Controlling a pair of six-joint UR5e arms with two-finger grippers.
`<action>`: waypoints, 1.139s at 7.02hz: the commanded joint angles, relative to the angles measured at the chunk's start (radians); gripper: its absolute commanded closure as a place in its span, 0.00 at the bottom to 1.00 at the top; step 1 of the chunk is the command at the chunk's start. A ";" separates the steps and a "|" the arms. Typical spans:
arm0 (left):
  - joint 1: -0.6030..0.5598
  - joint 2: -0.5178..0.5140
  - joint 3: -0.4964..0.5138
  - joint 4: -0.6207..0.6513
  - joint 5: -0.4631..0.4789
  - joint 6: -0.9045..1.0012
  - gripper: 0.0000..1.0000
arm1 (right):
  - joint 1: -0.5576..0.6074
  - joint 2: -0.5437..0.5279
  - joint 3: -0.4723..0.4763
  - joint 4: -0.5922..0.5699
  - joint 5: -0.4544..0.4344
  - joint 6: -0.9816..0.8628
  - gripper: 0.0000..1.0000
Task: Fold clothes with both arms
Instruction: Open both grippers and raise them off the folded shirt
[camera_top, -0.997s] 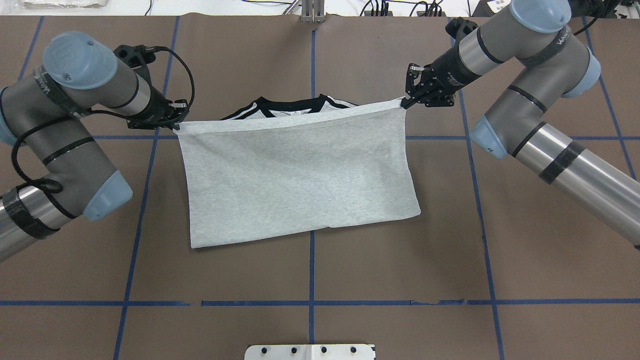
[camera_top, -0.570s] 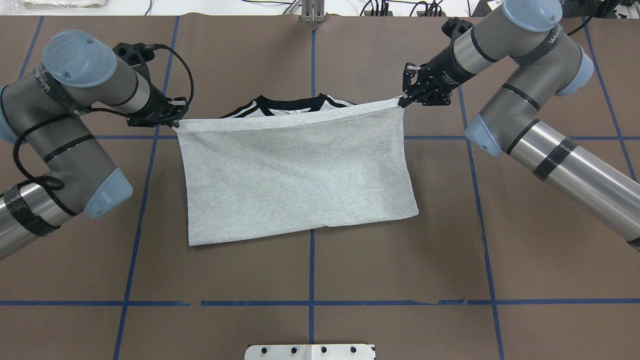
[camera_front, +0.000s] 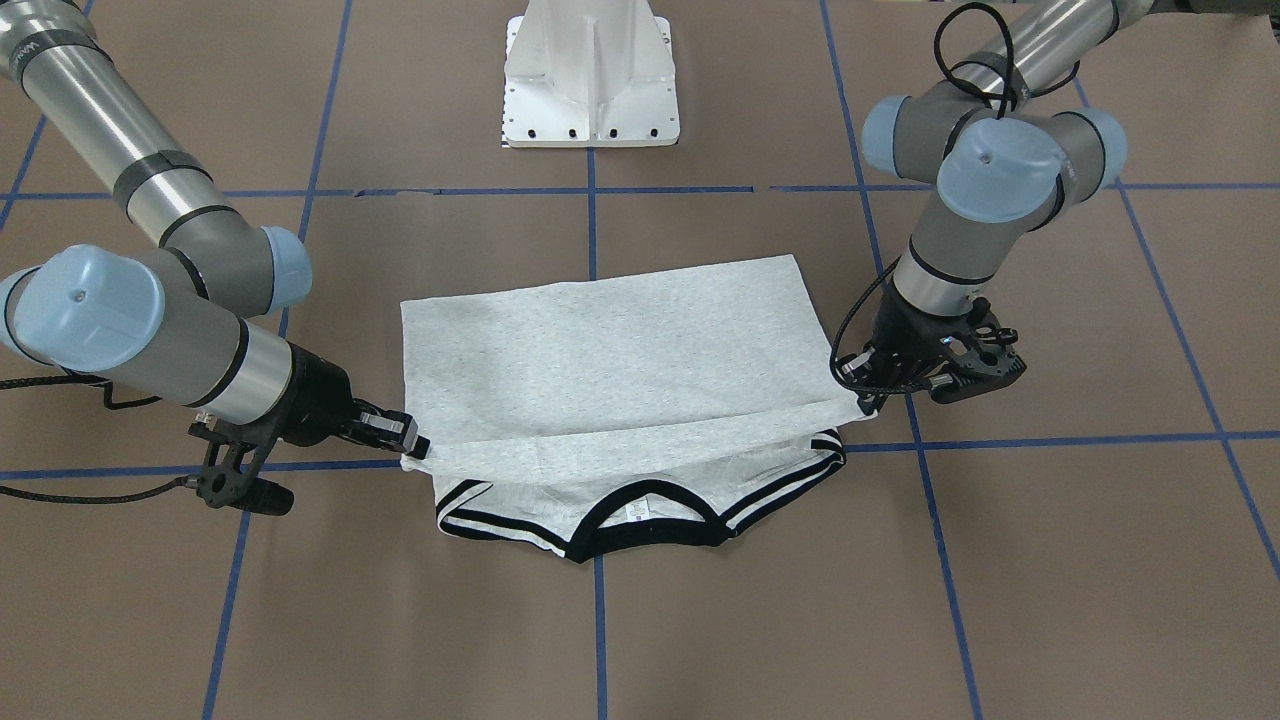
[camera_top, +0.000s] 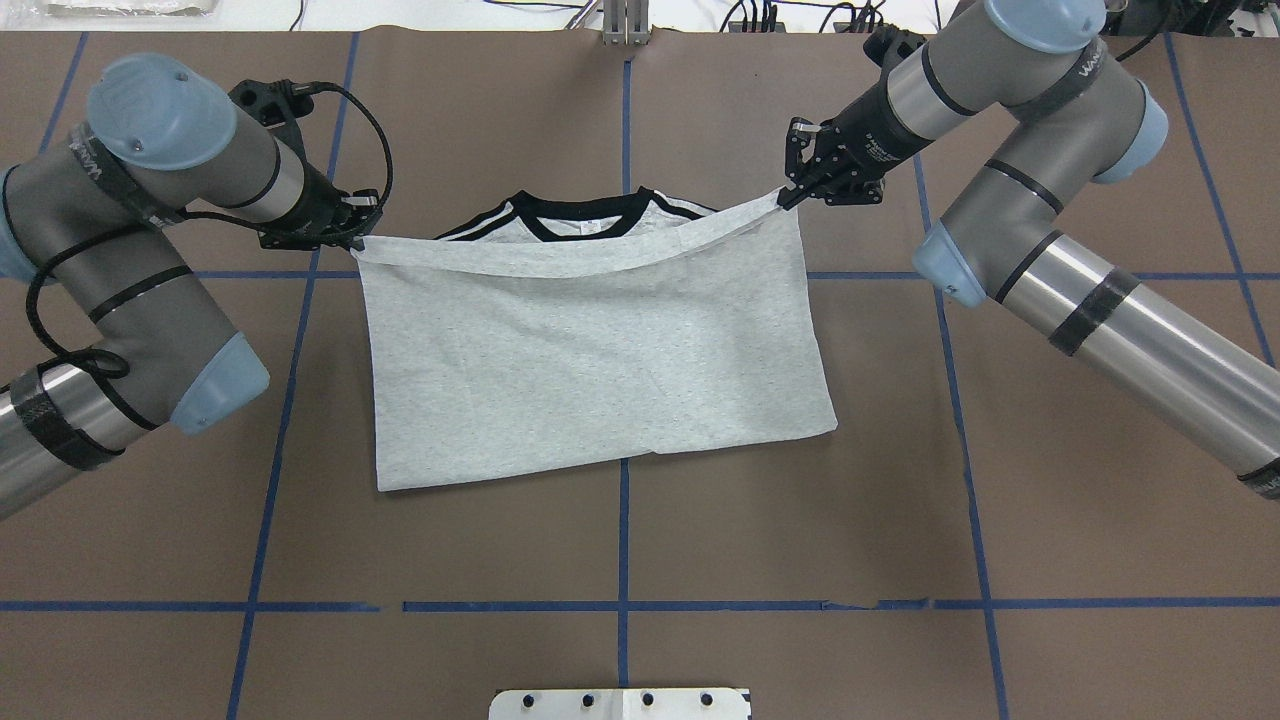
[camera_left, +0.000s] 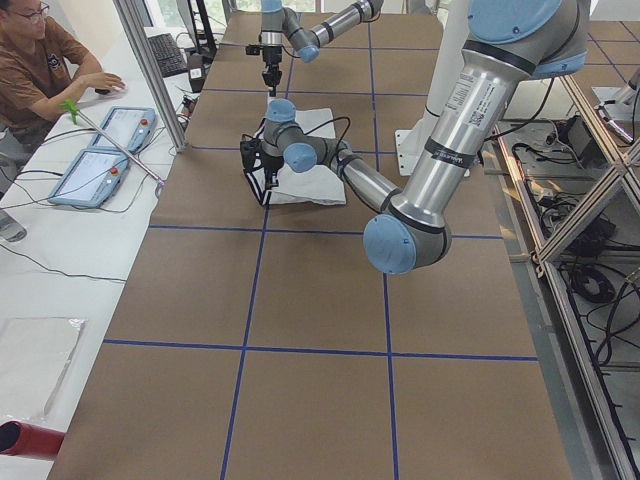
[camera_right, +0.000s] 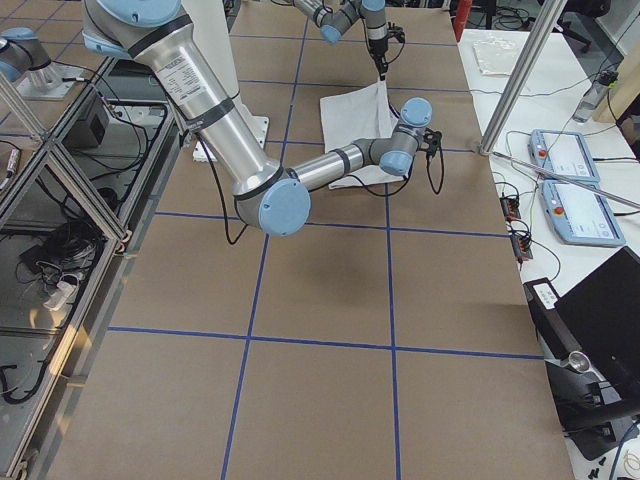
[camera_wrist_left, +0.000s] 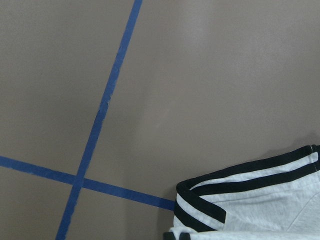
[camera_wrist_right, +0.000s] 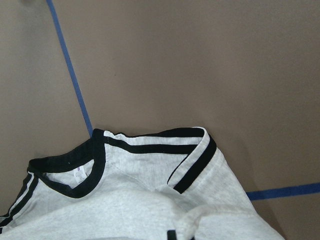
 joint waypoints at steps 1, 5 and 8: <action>0.001 -0.001 0.001 0.000 0.003 -0.015 0.16 | -0.008 -0.007 -0.003 -0.002 -0.003 -0.001 0.00; -0.019 0.002 -0.030 0.010 0.003 -0.010 0.02 | -0.037 -0.102 0.098 0.008 -0.032 0.007 0.00; -0.021 0.007 -0.105 0.050 0.003 -0.016 0.02 | -0.180 -0.295 0.301 0.003 -0.177 0.008 0.00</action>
